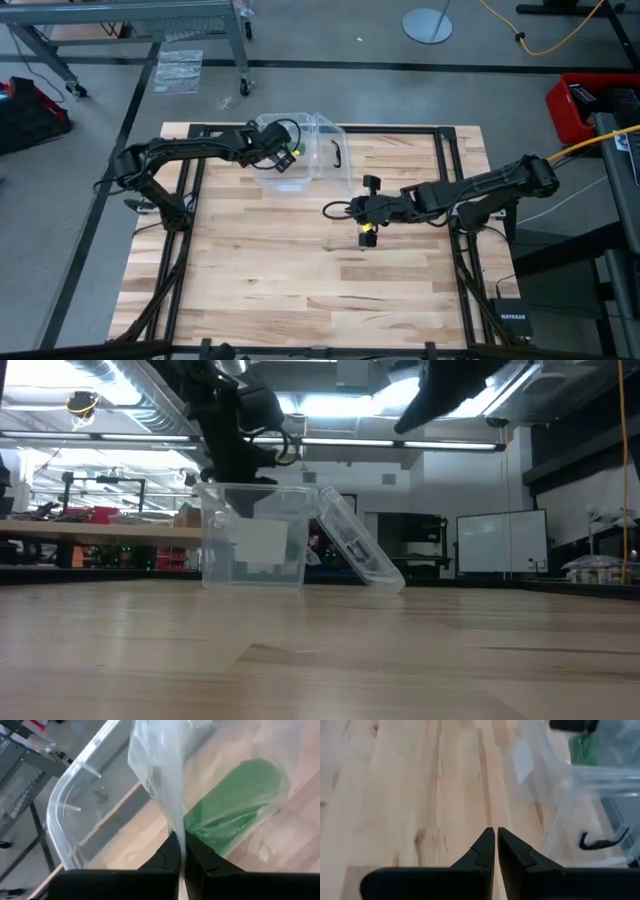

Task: Roll bandage
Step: Put the transparent zip bag into the transparent bin

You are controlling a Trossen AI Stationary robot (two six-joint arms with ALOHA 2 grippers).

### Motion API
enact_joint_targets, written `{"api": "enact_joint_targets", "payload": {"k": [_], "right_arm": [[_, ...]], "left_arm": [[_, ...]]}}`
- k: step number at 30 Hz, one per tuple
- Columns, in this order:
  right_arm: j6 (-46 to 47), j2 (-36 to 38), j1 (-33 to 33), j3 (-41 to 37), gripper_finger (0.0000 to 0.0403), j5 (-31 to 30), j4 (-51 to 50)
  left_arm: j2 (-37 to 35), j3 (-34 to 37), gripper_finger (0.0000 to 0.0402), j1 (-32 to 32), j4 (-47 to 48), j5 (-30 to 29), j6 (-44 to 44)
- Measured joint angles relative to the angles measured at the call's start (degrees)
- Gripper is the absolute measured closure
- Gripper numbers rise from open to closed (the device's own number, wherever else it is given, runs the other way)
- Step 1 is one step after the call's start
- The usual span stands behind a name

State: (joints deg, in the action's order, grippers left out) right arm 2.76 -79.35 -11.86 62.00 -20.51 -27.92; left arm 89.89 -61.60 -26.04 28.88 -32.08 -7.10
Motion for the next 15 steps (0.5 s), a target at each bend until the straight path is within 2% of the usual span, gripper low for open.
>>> {"api": "enact_joint_targets", "payload": {"k": [7, 15], "right_arm": [[4.3, 0.0, 0.8, -5.3, 0.0378, 0.1, 1.9], [7.5, 0.0, 1.2, -9.7, 0.0378, -1.0, 3.7]], "left_arm": [[-0.1, 0.0, 0.038, 0.2, 1.5, 0.0, 1.1], [-0.3, 0.0, 0.0306, 1.7, 1.6, 0.1, -0.4]]}}
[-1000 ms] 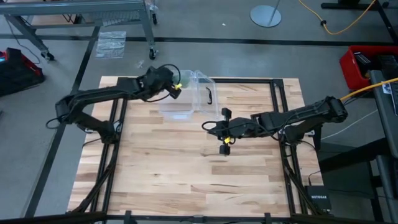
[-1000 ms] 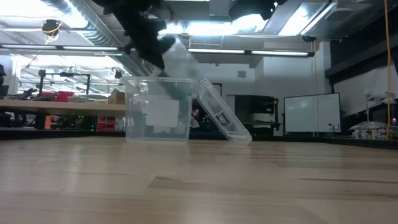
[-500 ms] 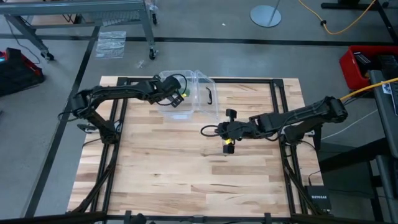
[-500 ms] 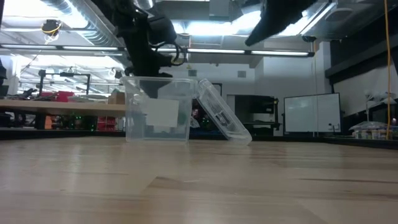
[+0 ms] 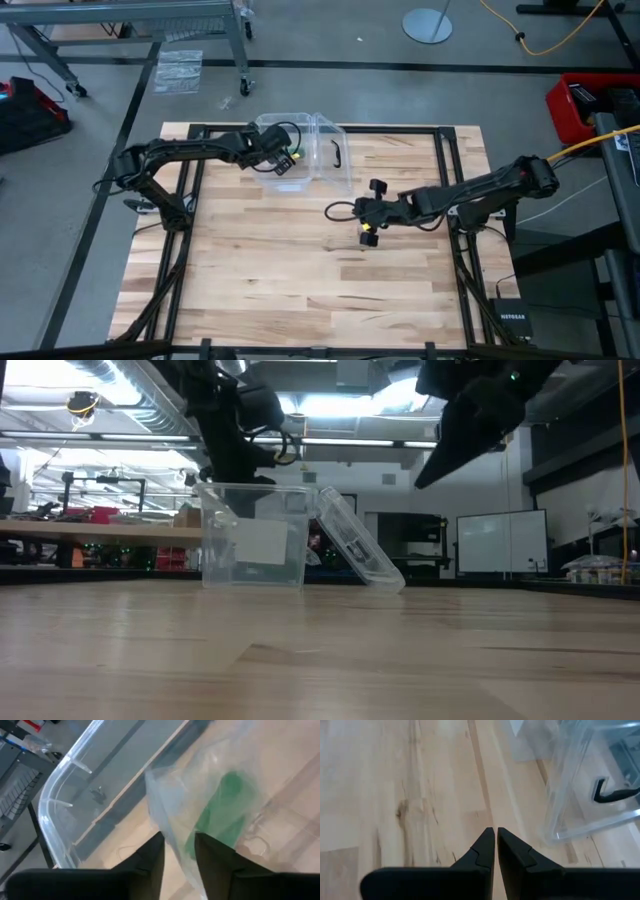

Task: Roll bandage
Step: Put the transparent zip bag into the transparent bin

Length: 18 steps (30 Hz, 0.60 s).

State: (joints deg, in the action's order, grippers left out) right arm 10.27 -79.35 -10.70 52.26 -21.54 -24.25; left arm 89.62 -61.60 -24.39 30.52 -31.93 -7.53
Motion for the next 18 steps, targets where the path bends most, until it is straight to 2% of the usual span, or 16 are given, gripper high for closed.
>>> {"api": "enact_joint_targets", "payload": {"k": [7, 11, 14, 18], "right_arm": [[3.5, 0.0, 3.6, -5.4, 0.0378, -0.8, 5.5], [6.2, 0.0, 8.4, -10.5, 0.0378, -0.9, 12.7], [7.4, 0.0, 13.0, -14.0, 0.0378, -1.5, 19.4], [7.5, 0.0, 19.6, -16.5, 0.0378, 1.2, 27.1]], "left_arm": [[0.0, 0.0, 0.0264, 3.0, 0.6, 0.0, 0.0], [0.0, 0.0, 0.0265, 5.0, 0.2, 0.0, 0.3], [-0.1, 0.0, 0.027, 6.1, 0.1, -0.1, 3.7], [-1.0, 0.0, 0.0271, 7.2, 0.1, -0.4, 5.6]]}}
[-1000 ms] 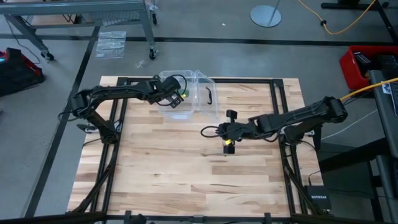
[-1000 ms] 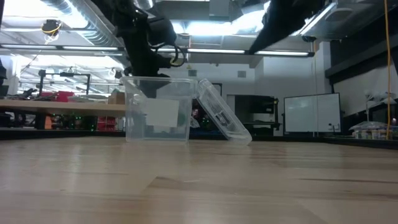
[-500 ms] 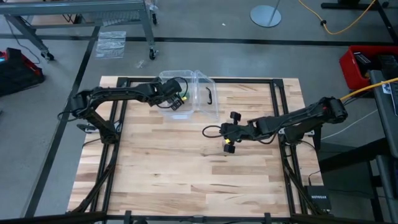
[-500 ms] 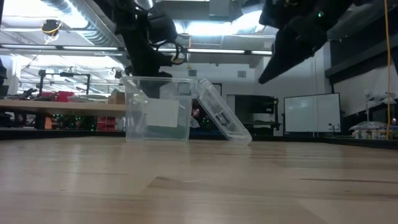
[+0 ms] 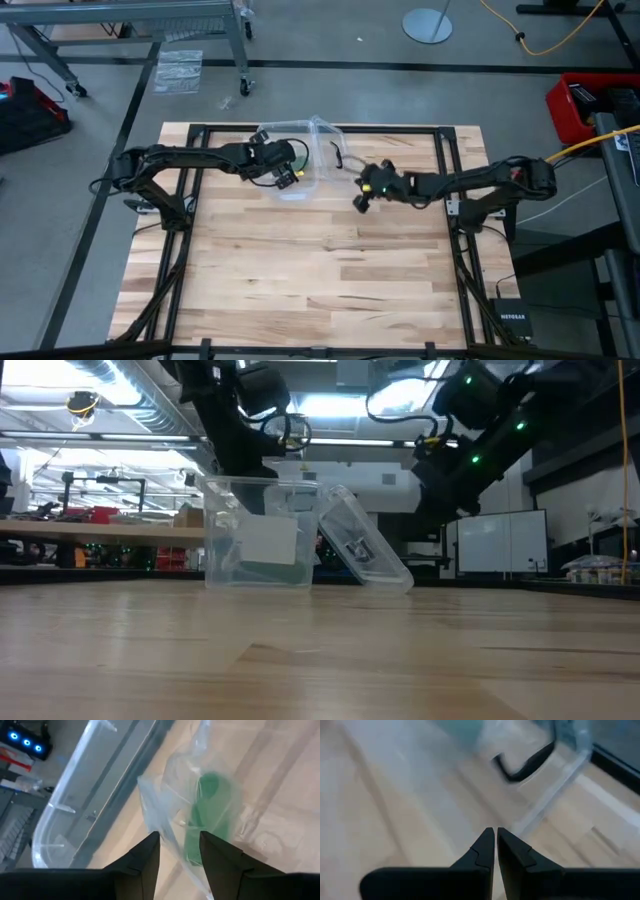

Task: Roll bandage
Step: Put the transparent zip bag into the transparent bin, then close the transparent bin

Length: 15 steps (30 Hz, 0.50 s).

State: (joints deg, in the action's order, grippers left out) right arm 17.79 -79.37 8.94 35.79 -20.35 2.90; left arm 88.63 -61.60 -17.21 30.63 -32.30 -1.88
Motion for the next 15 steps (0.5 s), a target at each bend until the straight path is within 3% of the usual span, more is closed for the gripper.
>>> {"api": "enact_joint_targets", "payload": {"k": [9, 15], "right_arm": [[0.0, 0.0, 11.7, 0.0, 0.0378, 9.2, 3.4], [0.1, 0.0, 16.0, 0.0, 0.0378, 16.1, 5.2]], "left_arm": [[-3.9, 0.0, 0.0272, -0.8, -0.5, -5.9, 2.3], [-4.7, 0.0, 0.0272, -2.2, -1.2, -6.0, 3.9]]}}
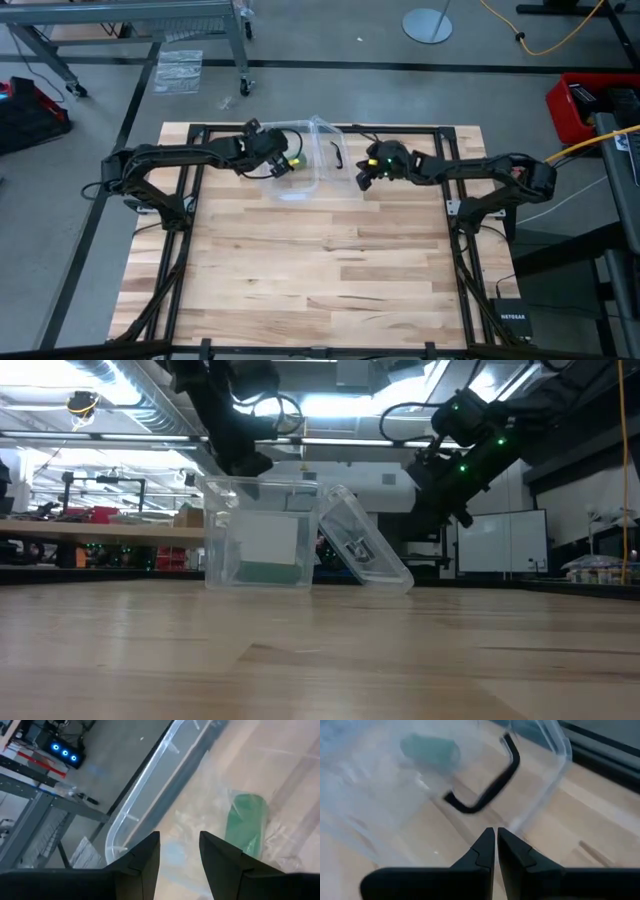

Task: Roll bandage
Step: Close the transparent bin

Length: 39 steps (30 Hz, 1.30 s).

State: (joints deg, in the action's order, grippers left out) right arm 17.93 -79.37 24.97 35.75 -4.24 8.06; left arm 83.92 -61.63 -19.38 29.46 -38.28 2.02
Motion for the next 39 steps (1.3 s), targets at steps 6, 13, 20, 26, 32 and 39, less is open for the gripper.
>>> {"api": "enact_joint_targets", "payload": {"k": [6, 13, 20, 26, 32, 39], "right_arm": [[1.7, 0.0, 3.3, 0.0, 0.0378, 5.1, 6.5], [10.0, -2.2, 7.4, 0.2, 0.0377, 10.9, 9.0], [16.4, -8.3, 6.9, 0.2, 0.0362, 12.9, 18.2], [22.8, -12.0, 6.9, 2.4, 0.033, 15.3, 20.7], [24.2, -12.7, 6.9, 5.7, 0.0297, 15.8, 12.9], [22.5, -12.7, 7.0, 8.4, 0.0279, 24.7, 6.3]], "left_arm": [[-0.3, 0.0, 0.0272, 1.0, -4.3, 3.3, 4.1], [-0.3, -2.1, 0.0272, 3.8, -10.4, 9.1, 7.6], [-0.3, -5.0, 0.0272, 4.5, -12.9, 19.4, 6.5], [-0.3, -5.7, 0.0272, 4.4, -12.0, 20.4, 1.1], [-0.3, -5.7, 0.0272, 4.3, -11.5, 21.7, -0.4], [-0.3, -5.8, 0.0272, 4.4, -6.7, 21.8, -1.0]]}}
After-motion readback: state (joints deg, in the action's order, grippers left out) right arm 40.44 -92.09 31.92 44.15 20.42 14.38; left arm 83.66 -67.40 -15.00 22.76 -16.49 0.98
